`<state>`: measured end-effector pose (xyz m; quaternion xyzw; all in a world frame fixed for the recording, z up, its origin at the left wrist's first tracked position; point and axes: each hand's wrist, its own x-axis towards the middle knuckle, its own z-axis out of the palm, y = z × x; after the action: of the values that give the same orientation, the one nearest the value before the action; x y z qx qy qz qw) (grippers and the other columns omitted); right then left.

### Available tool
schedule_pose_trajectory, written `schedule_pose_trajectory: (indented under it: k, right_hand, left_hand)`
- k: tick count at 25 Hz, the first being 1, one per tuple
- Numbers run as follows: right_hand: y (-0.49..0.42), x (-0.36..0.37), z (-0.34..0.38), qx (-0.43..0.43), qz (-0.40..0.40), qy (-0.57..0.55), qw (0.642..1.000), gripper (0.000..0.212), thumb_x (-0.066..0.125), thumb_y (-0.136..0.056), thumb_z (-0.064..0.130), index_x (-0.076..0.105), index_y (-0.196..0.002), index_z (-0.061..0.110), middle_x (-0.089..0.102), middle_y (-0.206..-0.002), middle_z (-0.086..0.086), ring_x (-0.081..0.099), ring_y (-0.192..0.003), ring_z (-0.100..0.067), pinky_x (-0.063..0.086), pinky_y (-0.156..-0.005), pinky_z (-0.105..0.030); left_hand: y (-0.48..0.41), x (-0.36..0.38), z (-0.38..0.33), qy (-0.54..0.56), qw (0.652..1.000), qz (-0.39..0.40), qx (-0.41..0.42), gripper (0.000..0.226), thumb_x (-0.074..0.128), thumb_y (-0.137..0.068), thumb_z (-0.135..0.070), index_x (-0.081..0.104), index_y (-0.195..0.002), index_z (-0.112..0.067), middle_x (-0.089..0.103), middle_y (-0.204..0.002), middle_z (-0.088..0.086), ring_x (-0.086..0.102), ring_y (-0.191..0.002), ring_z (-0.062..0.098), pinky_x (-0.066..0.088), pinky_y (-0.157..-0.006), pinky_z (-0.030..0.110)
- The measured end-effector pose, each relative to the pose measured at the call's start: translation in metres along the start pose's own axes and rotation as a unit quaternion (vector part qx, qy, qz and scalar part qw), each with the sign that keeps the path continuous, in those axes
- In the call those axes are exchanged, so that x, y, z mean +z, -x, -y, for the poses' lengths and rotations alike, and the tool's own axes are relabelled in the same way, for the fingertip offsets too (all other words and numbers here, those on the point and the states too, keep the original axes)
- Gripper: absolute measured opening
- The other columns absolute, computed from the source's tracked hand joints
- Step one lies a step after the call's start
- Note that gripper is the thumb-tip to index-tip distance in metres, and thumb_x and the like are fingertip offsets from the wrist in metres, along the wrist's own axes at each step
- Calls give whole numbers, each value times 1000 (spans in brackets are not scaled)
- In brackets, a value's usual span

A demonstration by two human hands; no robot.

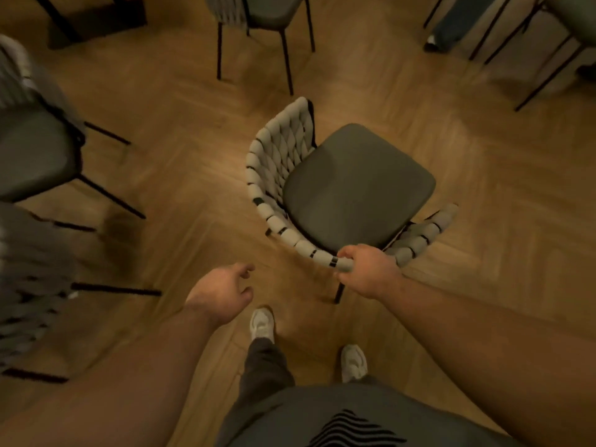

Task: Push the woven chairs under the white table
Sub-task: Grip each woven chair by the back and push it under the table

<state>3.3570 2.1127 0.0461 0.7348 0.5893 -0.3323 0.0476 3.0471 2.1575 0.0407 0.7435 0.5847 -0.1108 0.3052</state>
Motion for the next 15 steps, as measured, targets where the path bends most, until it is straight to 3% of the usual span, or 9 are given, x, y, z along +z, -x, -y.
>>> schedule_pose_trajectory:
  k: [2, 5, 10, 15]
  right_hand:
    - [-20, 1, 14, 41, 5, -19, 999, 42, 68, -91, 44, 62, -131, 32, 61, -124, 3, 60, -113, -19, 46, -79, -30]
    - [-45, 6, 31, 79, 18, -51, 995, 55, 68, -87, 49, 58, -139, 32, 60, -133, 2, 59, -118, -20, 54, -94, -37]
    - [-69, 19, 31, 104, 58, -58, 991, 67, 66, -85, 60, 52, -145, 34, 57, -141, 6, 56, -127, -22, 51, -98, -39]
    - [-93, 25, 2, 136, 138, -28, 981, 73, 62, -86, 64, 43, -150, 36, 56, -142, 3, 53, -129, -23, 43, -108, -47]
  left_hand:
    - [-36, -26, 14, -46, 998, 35, 39, 59, 63, -91, -39, 48, -148, -35, 62, -136, -12, 56, -127, 16, 49, -101, 34]
    - [-87, -60, 23, -108, 987, 77, 87, 65, 62, -92, -39, 42, -153, -33, 55, -145, -4, 48, -135, 20, 43, -108, 34]
    - [-156, -90, -2, -197, 957, 150, 152, 76, 66, -89, -40, 33, -157, -35, 50, -149, 3, 44, -137, 24, 40, -112, 36]
    - [-213, -85, -37, -198, 952, 149, 181, 67, 65, -91, -35, 41, -153, -31, 52, -150, -1, 49, -136, 20, 44, -111, 35]
